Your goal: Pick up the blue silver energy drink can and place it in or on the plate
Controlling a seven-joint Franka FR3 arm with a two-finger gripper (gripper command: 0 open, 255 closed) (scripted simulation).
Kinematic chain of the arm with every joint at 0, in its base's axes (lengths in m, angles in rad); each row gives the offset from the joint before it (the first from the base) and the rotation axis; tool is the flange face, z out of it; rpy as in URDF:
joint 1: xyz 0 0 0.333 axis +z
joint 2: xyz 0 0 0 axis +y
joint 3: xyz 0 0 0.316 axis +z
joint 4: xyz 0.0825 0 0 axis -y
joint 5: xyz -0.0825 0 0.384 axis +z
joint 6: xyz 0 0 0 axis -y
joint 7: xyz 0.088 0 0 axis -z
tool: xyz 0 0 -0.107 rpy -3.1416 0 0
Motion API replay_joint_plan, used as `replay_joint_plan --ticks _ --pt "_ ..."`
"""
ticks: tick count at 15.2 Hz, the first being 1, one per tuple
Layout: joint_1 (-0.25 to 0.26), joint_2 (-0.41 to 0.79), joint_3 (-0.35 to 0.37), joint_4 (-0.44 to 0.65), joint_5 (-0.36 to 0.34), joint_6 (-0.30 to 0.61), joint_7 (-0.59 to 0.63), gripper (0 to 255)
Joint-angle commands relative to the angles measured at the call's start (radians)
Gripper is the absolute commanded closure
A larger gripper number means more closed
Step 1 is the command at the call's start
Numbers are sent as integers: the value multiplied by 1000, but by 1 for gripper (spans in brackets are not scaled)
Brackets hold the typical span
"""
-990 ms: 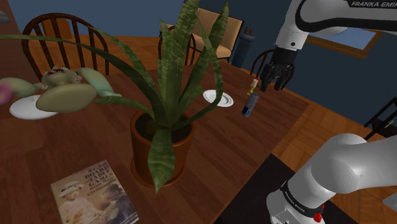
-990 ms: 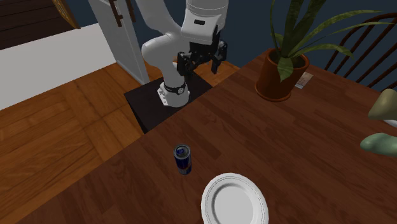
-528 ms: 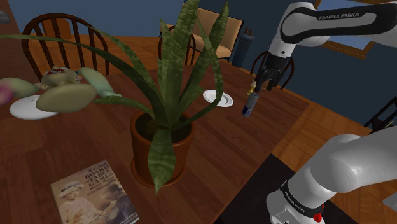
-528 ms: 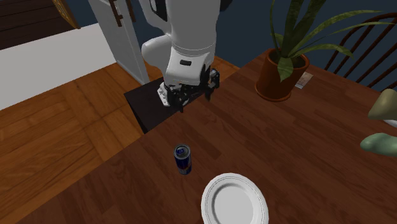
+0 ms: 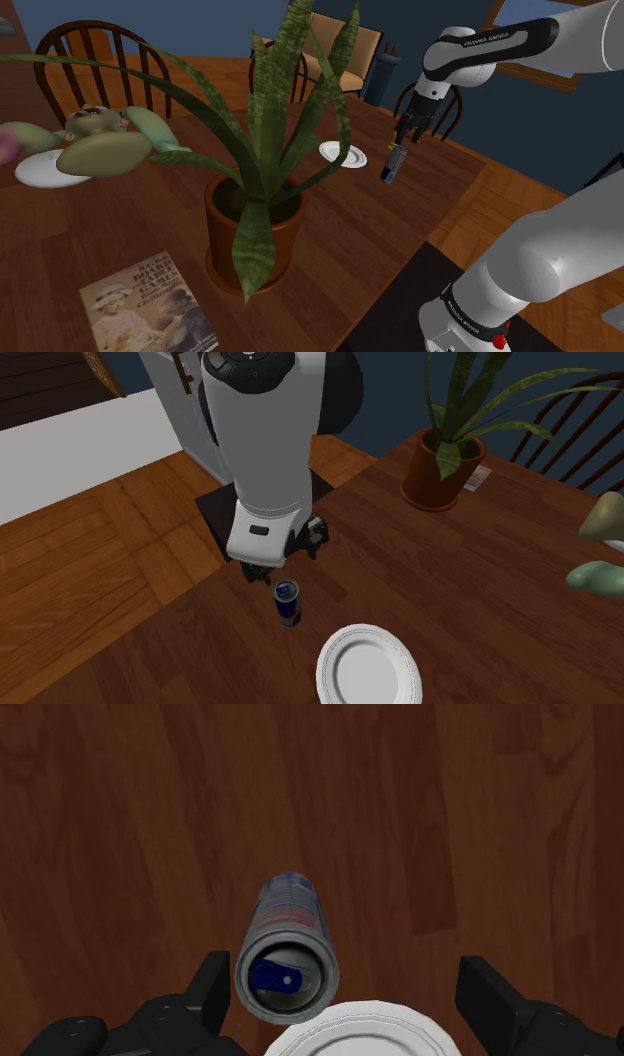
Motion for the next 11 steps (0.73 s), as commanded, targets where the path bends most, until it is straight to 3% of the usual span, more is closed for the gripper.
replay_joint_plan --ticks 1,11 --pt "1 78 -29 42 28 42 -51 0" --pt "1 142 -44 -11 55 158 -82 0"
